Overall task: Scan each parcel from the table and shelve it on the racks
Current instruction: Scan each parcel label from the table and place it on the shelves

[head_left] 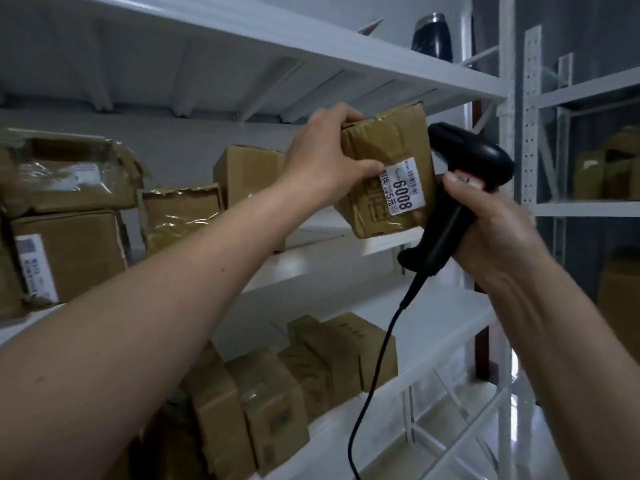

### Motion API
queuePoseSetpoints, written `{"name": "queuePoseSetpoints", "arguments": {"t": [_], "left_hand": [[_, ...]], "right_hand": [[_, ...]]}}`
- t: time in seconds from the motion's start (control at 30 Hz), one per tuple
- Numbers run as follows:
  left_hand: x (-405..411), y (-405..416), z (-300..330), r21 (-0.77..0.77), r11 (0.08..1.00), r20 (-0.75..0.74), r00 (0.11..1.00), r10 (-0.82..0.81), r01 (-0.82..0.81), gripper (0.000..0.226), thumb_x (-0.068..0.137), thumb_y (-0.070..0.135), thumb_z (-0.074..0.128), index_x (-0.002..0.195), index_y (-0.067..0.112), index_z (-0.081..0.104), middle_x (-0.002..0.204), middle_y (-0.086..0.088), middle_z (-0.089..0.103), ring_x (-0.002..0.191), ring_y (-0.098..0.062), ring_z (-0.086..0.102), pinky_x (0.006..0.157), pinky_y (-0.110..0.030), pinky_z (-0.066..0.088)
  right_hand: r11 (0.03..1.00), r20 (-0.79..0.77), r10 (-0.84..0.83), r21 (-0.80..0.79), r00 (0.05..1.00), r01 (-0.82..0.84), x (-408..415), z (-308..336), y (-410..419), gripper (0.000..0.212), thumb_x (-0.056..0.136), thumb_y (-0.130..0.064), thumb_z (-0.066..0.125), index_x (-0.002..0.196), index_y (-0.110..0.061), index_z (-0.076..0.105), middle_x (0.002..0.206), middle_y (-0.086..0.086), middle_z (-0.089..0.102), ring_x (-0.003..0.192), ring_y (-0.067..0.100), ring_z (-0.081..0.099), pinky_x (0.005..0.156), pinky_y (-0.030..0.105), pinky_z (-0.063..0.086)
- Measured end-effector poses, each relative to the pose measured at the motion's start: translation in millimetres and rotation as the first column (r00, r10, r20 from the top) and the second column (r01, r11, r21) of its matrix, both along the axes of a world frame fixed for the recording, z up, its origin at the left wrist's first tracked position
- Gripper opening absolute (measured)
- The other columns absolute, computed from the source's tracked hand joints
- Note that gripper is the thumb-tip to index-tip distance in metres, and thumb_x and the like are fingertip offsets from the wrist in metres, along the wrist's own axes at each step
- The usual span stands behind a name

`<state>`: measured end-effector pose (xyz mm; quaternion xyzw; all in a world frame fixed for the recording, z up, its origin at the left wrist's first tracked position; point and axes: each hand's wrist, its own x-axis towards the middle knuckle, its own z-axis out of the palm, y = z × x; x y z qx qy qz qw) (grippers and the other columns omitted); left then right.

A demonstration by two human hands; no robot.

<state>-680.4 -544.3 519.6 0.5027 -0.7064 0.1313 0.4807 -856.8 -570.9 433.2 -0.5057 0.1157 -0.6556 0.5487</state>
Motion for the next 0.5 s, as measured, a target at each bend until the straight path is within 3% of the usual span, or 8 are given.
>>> {"name": "queuePoseSetpoints", "arguments": {"t": [0.2,0.27,0.37,0.43,0.5], "left_hand": [[8,-24,1,-0.072,0.958,0.110,0.952,0.286,-0.279,0.059,0.077,0.048,0.074,0.128,0.027,0.053,0.127,0.002,0.052,0.120,-0.025,0.046,0.101,-0.040,0.041],[14,-33,-2,-0.118,0.877,0.213,0.851,0.480,-0.465,0.063,0.079,0.059,0.068,0.130,0.026,0.052,0.132,-0.001,0.053,0.124,-0.030,0.044,0.103,-0.044,0.037],[26,-45,-5,-0.201,0.706,0.350,0.624,0.699,-0.679,0.067,0.080,0.071,0.056,0.126,0.023,0.058,0.130,-0.004,0.055,0.127,-0.031,0.039,0.104,-0.049,0.030],[33,-52,-9,-0.225,0.640,0.406,0.527,0.747,-0.734,0.069,0.081,0.073,0.051,0.125,0.021,0.059,0.129,-0.005,0.056,0.129,-0.030,0.038,0.109,-0.053,0.025],[39,-58,-12,-0.225,0.611,0.432,0.484,0.761,-0.759,0.068,0.083,0.073,0.048,0.126,0.021,0.057,0.129,-0.003,0.057,0.132,-0.028,0.037,0.114,-0.057,0.018]], "right_hand": [[0.962,0.117,0.183,0.181,0.976,-0.202,37,1,-45,0.034,0.090,-0.010,0.062,0.123,-0.003,0.058,0.113,0.016,0.071,0.105,0.031,0.068,0.077,0.036,0.058],[0.943,0.127,0.225,0.221,0.966,-0.249,54,-1,-59,0.039,0.089,-0.010,0.064,0.127,-0.004,0.056,0.115,0.016,0.070,0.106,0.030,0.067,0.077,0.037,0.057],[0.914,0.113,0.285,0.266,0.952,-0.306,77,-8,-76,0.036,0.088,-0.009,0.064,0.123,-0.005,0.058,0.114,0.016,0.070,0.104,0.029,0.068,0.074,0.037,0.058],[0.902,0.101,0.309,0.283,0.946,-0.325,90,-14,-86,0.027,0.088,-0.009,0.065,0.115,-0.006,0.060,0.113,0.016,0.071,0.103,0.029,0.068,0.072,0.037,0.060],[0.899,0.101,0.319,0.282,0.942,-0.335,98,-20,-94,0.025,0.088,-0.009,0.065,0.113,-0.006,0.061,0.111,0.015,0.071,0.104,0.028,0.068,0.075,0.037,0.059]]}}
